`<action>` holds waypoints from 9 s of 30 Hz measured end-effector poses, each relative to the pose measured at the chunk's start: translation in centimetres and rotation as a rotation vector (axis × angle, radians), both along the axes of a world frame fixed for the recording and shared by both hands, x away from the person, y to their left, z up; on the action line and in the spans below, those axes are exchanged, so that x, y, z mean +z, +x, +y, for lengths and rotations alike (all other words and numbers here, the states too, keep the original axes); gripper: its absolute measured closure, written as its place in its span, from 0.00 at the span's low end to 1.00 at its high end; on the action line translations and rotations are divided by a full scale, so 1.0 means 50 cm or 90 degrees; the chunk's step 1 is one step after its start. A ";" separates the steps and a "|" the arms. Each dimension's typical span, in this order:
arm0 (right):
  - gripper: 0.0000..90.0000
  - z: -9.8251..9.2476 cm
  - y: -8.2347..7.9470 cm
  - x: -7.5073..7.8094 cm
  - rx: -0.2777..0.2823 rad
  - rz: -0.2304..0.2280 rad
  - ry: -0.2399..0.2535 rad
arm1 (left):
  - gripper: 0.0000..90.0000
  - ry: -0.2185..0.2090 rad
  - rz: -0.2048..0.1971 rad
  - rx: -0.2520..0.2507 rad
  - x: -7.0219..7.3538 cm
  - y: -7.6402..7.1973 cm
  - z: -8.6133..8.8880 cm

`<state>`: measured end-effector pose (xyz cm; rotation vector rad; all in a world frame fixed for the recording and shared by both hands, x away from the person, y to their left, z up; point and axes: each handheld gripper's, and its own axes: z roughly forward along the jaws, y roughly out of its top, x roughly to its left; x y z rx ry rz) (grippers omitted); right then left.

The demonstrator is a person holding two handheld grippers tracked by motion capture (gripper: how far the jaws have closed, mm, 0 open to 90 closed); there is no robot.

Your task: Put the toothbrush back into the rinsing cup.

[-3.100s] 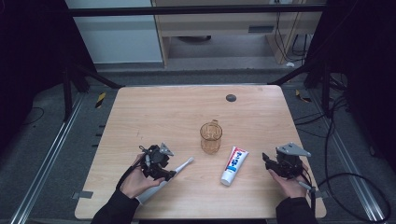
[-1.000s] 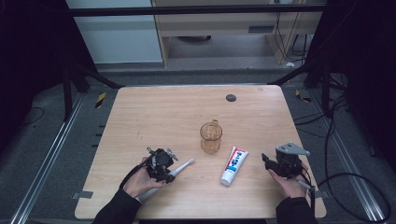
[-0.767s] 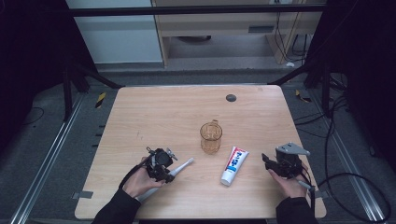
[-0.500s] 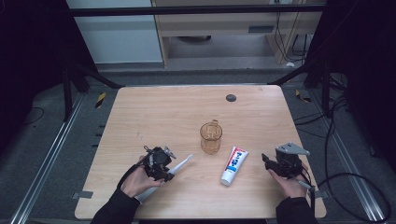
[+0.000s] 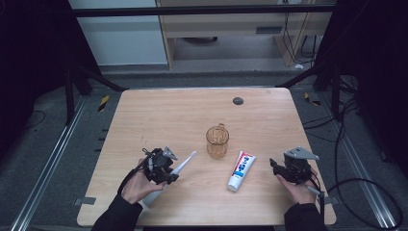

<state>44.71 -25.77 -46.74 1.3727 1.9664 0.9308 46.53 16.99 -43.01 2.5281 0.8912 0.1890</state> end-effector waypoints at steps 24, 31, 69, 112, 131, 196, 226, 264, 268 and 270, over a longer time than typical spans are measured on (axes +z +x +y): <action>0.44 -0.002 -0.002 0.002 -0.008 -0.013 0.001 | 0.75 -0.124 -0.165 0.071 0.099 0.011 0.028; 0.41 -0.003 -0.003 0.000 -0.012 -0.023 -0.002 | 0.75 -0.179 -0.229 0.107 0.134 0.030 0.021; 0.33 -0.002 0.003 -0.017 -0.007 -0.032 -0.002 | 0.75 -0.367 -0.401 0.188 0.176 0.151 -0.092; 0.32 -0.004 0.002 -0.025 -0.004 -0.055 -0.030 | 0.75 -0.449 -0.419 0.127 0.163 0.152 -0.207; 0.31 -0.002 0.003 -0.027 -0.001 -0.054 -0.037 | 0.75 -0.447 -0.403 0.123 0.096 0.149 -0.210; 0.30 0.001 0.006 -0.031 0.000 -0.054 -0.052 | 0.65 -0.414 -0.372 0.094 -0.036 0.112 -0.184; 0.30 0.006 -0.005 -0.016 0.000 -0.070 -0.036 | 0.36 -0.334 -0.359 0.094 0.036 0.062 -0.106; 0.69 0.089 -0.017 0.017 0.119 -0.002 0.022 | 0.41 -0.172 -0.314 0.267 -0.057 -0.046 0.193; 0.79 0.108 -0.011 0.020 0.142 0.007 0.035 | 0.42 -0.171 -0.307 0.278 -0.068 -0.038 0.201; 0.84 0.118 -0.008 0.021 0.155 0.014 0.045 | 0.42 -0.173 -0.304 0.276 -0.070 -0.036 0.202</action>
